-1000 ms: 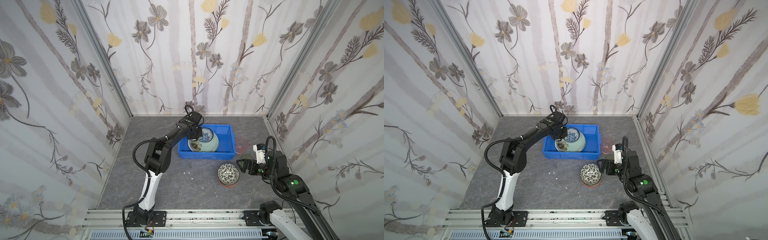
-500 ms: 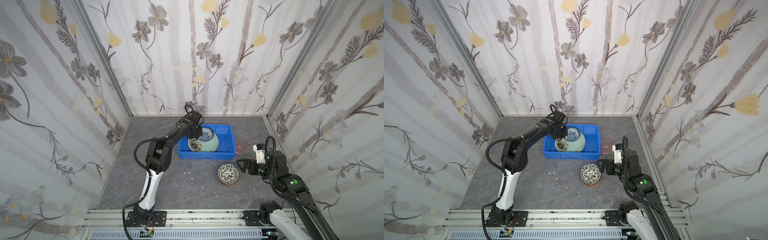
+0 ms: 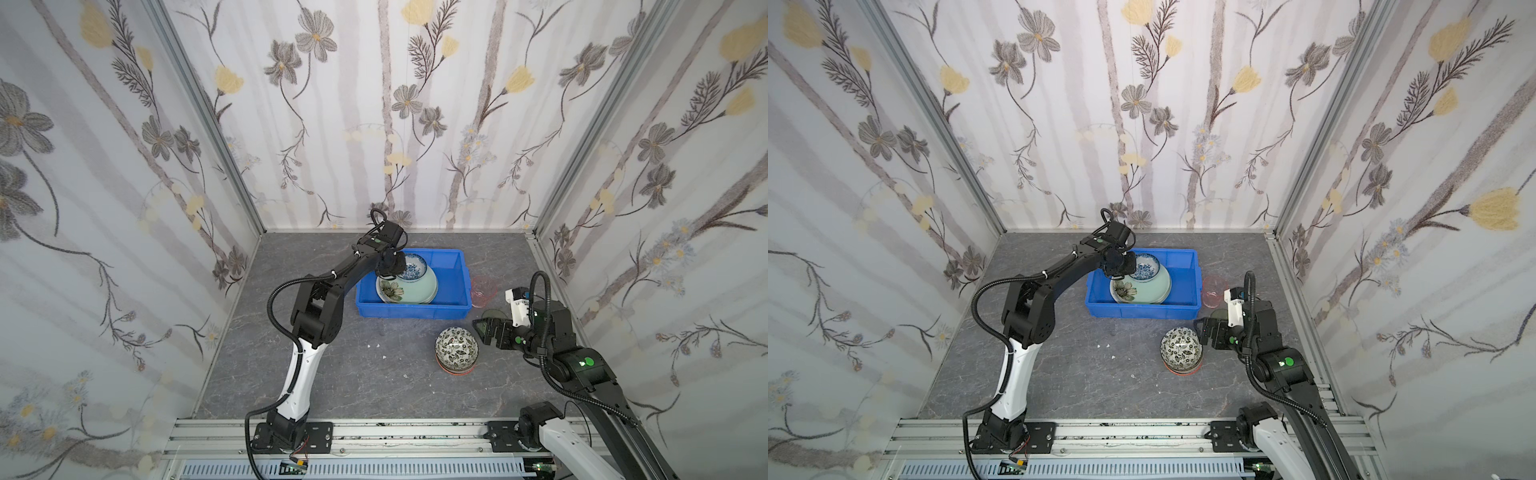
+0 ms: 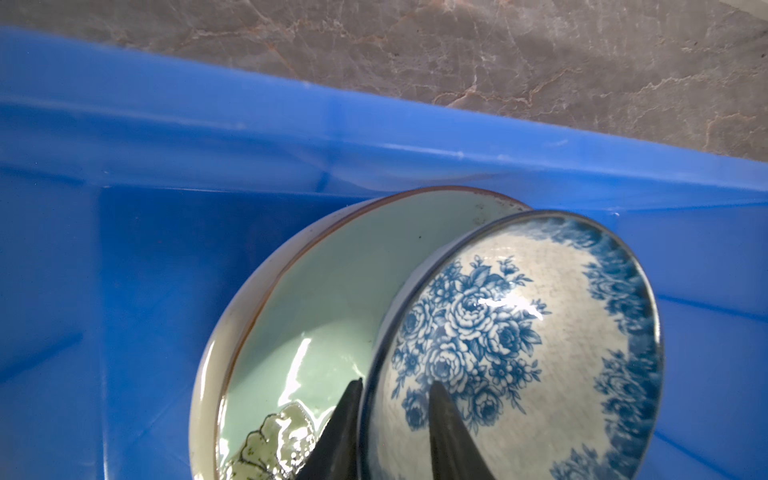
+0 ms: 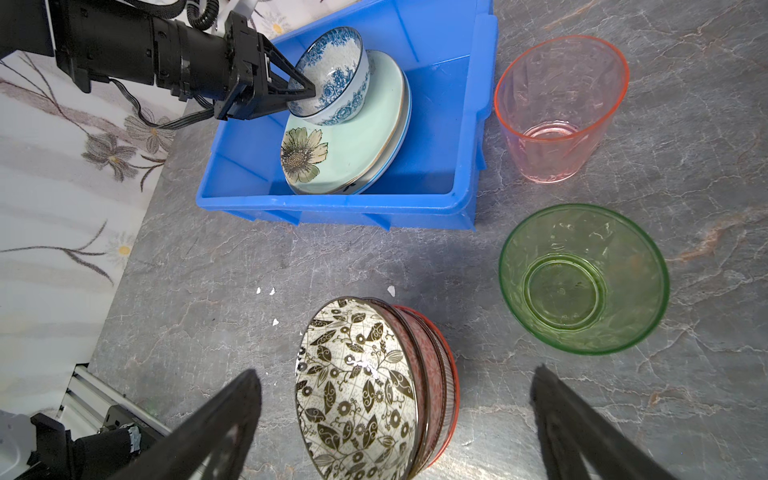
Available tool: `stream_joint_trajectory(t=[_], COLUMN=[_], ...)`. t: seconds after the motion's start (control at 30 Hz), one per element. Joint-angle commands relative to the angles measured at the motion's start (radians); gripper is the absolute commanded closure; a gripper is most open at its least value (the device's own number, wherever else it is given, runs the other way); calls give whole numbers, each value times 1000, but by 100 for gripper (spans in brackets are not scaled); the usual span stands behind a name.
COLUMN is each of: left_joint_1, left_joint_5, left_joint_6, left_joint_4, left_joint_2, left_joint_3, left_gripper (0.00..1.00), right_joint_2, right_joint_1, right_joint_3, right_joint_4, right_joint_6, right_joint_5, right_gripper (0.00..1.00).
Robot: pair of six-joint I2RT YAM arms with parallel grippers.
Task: Place the mixed dishes into the plastic bin
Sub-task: 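Lower the floral bowl onto the green plate and open the left gripper, then move both grippers to the stack of leaf-patterned bowls beside the bin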
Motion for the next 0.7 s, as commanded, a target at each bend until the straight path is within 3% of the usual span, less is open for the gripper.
stream_joint_trajectory(t=[0.0,0.2,0.37,0.67], left_joint_1=[0,1,0,3], left_joint_5=[8,15,-19,-12], left_joint_6=[10,19,29,42], left_joint_4=[3,3,3,1], left_joint_2=[-21,-61,-134,-305], left_joint_3=[5,-17,-79,-191], left_gripper=[63,37,0,0], right_joint_2=[4,7,0,-7], right_joint_1=[-2,-2,-2,9], right_joint_3=[0,21,31,20], right_joint_4=[35,-16,-52,-123], right_joint_6=[8,37,45,62], right_joint_5=[-14,86,103,78], right_gripper=[0,0,0,19])
